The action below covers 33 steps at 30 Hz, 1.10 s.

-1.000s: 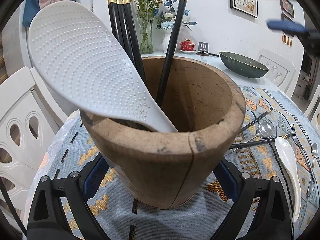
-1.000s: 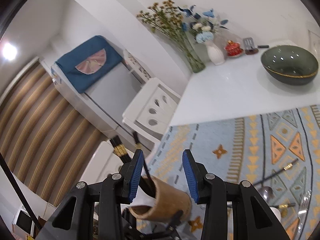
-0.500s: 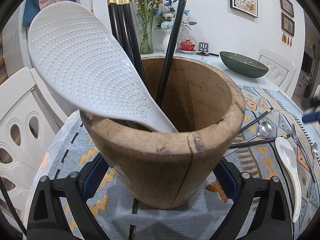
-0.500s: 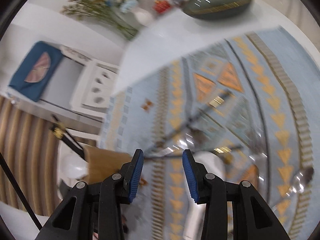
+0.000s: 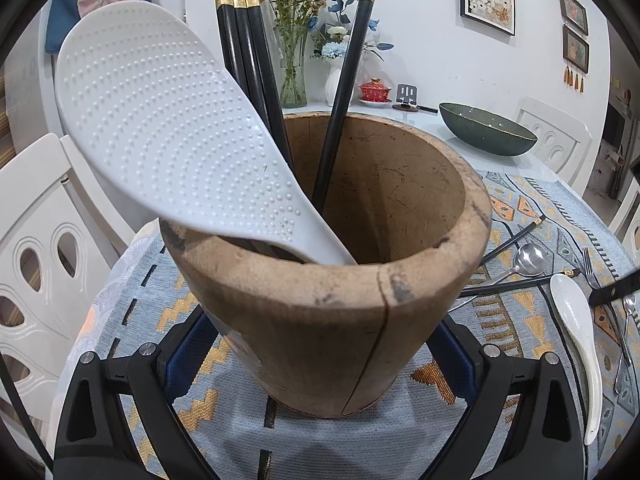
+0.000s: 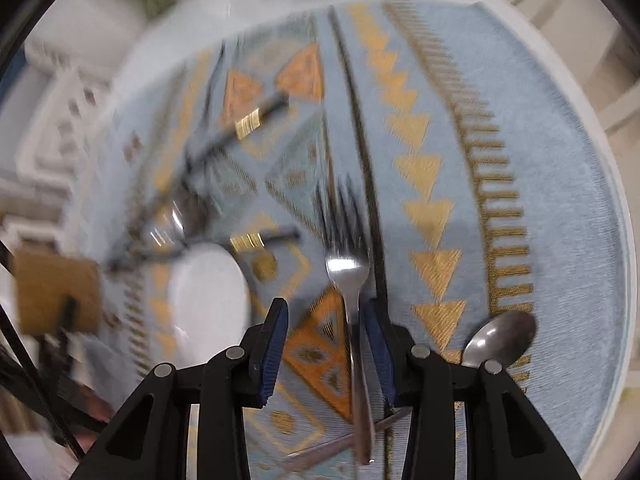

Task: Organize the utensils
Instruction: 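Move the open right gripper back over the utensils on the cloth, then lower the right gripper onto another silver fork and close on it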

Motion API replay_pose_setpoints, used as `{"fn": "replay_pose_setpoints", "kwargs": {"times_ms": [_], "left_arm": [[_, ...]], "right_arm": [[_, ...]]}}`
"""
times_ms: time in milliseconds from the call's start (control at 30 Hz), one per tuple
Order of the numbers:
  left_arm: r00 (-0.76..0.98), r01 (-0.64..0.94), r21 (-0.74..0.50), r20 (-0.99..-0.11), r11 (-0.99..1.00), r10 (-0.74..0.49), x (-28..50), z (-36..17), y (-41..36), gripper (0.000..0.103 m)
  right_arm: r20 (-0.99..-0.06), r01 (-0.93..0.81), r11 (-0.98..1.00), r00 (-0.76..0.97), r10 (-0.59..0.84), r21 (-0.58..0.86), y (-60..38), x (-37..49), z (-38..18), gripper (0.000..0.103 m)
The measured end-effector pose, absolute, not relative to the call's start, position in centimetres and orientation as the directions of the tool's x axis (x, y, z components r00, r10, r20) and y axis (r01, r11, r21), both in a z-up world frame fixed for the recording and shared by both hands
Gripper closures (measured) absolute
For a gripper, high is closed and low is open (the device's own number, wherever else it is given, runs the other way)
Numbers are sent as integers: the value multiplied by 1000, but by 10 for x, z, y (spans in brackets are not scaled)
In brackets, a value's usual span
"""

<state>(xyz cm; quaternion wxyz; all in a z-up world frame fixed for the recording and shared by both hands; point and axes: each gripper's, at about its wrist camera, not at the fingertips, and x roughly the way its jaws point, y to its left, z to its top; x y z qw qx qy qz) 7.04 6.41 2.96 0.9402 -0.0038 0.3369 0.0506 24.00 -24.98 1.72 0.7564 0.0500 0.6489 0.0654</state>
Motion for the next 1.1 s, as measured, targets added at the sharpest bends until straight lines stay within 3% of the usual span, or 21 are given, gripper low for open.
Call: {"fn": "replay_pose_setpoints", "kwargs": {"times_ms": [100,133,300,500,767,1100], "left_arm": [[768,-97,27,-634,995,92,70,30,64,5],[768,-98,27,-634,995,93,70,30,64,5],[767,-97,24,-635,995,90,70,29,65,5],[768,-97,24,-635,995,90,70,29,66,5],[768,-97,22,-635,995,89,70,29,67,5],[767,-97,20,-635,995,88,70,29,67,5]], "right_arm": [[-986,-79,994,144,80,69,-239,240,17,80],[-985,-69,994,145,95,85,-240,241,17,96],[-936,35,943,139,325,332,-252,243,25,97],[-859,-17,866,117,498,500,-224,236,41,97],[-841,-106,836,-9,540,538,-166,217,34,100],[-898,-173,881,-71,434,440,-134,224,12,99]]}}
